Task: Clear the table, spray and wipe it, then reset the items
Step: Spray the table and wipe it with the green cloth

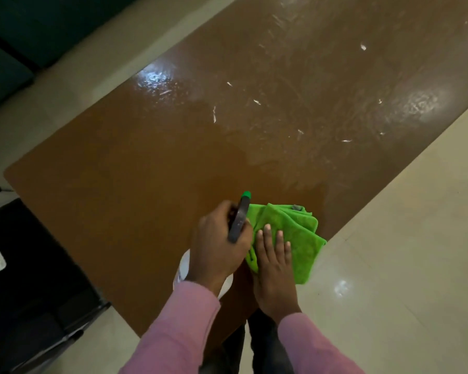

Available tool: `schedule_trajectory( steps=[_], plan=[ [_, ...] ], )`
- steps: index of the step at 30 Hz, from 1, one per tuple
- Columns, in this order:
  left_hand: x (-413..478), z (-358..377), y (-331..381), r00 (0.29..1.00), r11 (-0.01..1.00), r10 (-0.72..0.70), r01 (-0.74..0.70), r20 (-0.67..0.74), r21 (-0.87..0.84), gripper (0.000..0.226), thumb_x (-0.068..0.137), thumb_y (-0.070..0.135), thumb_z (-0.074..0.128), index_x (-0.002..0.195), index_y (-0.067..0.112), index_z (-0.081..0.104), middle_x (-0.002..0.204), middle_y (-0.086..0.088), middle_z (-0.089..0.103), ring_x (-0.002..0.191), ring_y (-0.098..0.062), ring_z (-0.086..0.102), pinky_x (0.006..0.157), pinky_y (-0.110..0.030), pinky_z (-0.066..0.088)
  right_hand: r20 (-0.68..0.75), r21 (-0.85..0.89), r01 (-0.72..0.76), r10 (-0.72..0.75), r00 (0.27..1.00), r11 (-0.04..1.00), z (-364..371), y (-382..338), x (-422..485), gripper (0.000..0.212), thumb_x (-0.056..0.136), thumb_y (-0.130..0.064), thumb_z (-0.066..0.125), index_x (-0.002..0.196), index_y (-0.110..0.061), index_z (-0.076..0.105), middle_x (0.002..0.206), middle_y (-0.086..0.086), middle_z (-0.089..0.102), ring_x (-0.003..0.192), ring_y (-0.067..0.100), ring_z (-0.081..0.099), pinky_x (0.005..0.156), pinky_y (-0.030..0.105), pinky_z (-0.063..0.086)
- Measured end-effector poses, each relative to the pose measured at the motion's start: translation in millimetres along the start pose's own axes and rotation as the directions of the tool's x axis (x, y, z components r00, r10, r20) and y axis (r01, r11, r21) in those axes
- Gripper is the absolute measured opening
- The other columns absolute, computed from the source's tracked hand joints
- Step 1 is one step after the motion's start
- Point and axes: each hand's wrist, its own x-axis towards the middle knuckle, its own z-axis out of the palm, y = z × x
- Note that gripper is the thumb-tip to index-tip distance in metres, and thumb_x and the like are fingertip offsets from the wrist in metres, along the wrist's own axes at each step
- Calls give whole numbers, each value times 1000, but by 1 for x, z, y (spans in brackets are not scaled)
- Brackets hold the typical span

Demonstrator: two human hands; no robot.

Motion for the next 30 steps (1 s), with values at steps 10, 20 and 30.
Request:
schedule_trajectory(
  steps=[10, 20, 30],
  plan=[
    [54, 40, 56, 997, 982, -11, -4, 78, 191, 25, 81, 37, 55, 60, 22, 52, 53, 4, 52, 52, -22, 52, 48, -32, 42, 50, 21, -2, 1, 999, 1000, -9, -3, 3, 76, 83, -24, 65, 149, -14, 30, 156, 4, 25, 143, 38, 13, 113, 46, 6],
    [78, 15, 55, 975, 974, -133, 162, -177, 160, 29, 87, 28, 64, 61, 18, 56, 51, 5, 54, 48, -17, 50, 46, -27, 36, 21, -26, 6, -5, 1000, 1000, -11, 1, 2, 72, 80, -27, 40, 149, -12, 30, 157, 6, 24, 145, 30, 6, 113, 46, 10],
    [112, -32, 47, 947, 973, -137, 184, -290, 140, 28, 90, 26, 63, 64, 20, 55, 53, 3, 54, 47, -17, 48, 47, -28, 40, -13, -56, 12, -13, 1000, 998, -8, 1, 6, 75, 73, -27, 39, 145, -8, 36, 156, 8, 26, 148, 27, -2, 113, 47, 13]
  ],
)
